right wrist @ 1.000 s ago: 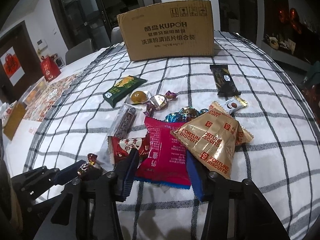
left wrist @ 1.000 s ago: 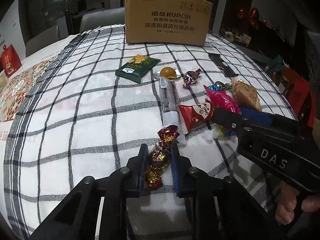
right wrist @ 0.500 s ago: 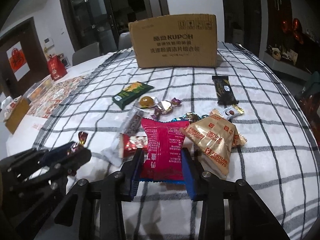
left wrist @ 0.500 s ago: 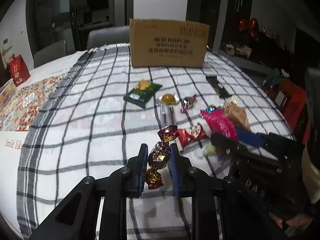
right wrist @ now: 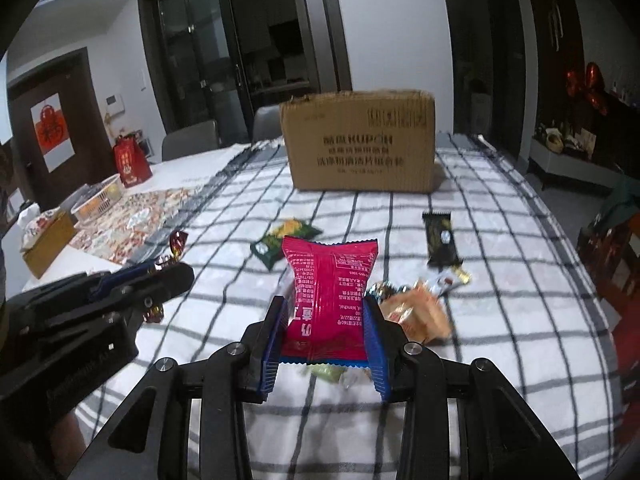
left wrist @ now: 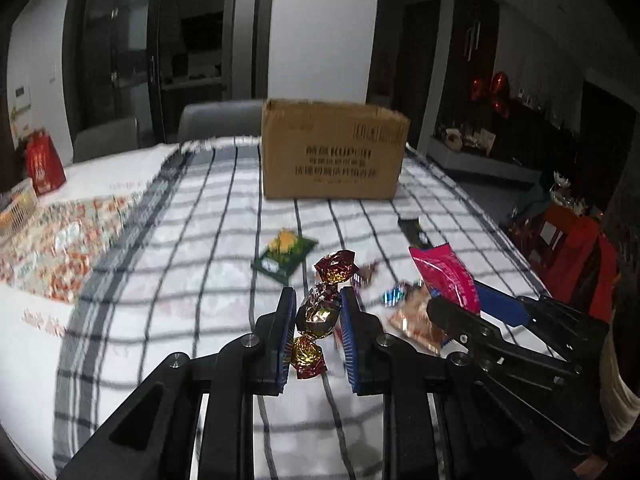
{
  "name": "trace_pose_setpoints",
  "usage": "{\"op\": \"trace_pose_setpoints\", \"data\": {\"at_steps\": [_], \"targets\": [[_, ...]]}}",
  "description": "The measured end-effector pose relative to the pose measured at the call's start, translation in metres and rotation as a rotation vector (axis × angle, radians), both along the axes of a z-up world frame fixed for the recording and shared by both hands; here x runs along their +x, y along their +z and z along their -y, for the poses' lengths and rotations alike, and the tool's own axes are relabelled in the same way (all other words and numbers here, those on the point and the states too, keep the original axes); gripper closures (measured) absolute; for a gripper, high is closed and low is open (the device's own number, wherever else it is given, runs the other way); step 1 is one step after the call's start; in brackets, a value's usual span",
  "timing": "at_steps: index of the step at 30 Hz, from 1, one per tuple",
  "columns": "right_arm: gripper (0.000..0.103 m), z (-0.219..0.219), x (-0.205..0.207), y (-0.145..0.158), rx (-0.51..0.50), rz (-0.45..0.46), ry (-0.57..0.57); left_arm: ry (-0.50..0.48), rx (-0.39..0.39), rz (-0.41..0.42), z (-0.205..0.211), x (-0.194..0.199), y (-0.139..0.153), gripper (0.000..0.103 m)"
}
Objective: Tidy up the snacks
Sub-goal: 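Carry both snacks over the cardboard box and open both tools to drop them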
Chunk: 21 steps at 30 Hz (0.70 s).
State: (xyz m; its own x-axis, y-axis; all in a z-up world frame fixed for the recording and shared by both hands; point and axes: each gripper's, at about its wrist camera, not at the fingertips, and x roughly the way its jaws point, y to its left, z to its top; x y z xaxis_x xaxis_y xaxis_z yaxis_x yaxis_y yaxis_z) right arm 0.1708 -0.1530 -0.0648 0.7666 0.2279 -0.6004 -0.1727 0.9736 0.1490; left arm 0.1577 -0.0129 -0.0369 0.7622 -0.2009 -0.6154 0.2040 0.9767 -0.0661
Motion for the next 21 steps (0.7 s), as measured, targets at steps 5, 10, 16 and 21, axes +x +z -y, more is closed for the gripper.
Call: {"op": "trace_pose_setpoints", "data": {"at_steps": [5, 10, 16, 21], "targets": [[0.065, 0.008, 0.011, 0.016, 0.012, 0.030, -0.012, -0.012, 0.009, 0.040, 0.006, 0.014, 0.017, 0.081], [0.065, 0.018, 0.028, 0.032, 0.014, 0.066, -0.040, -0.016, -0.010, 0.048, 0.005, 0.041, 0.034, 0.081], [0.065, 0.024, 0.058, 0.061, 0.016, 0.112, -0.045, -0.014, 0.003, 0.086, 0.004, 0.070, 0.058, 0.081], [0.065, 0.025, 0.089, 0.082, 0.026, 0.128, -0.031, -0.029, 0.013, 0.123, 0.008, 0.095, 0.084, 0.081]]}}
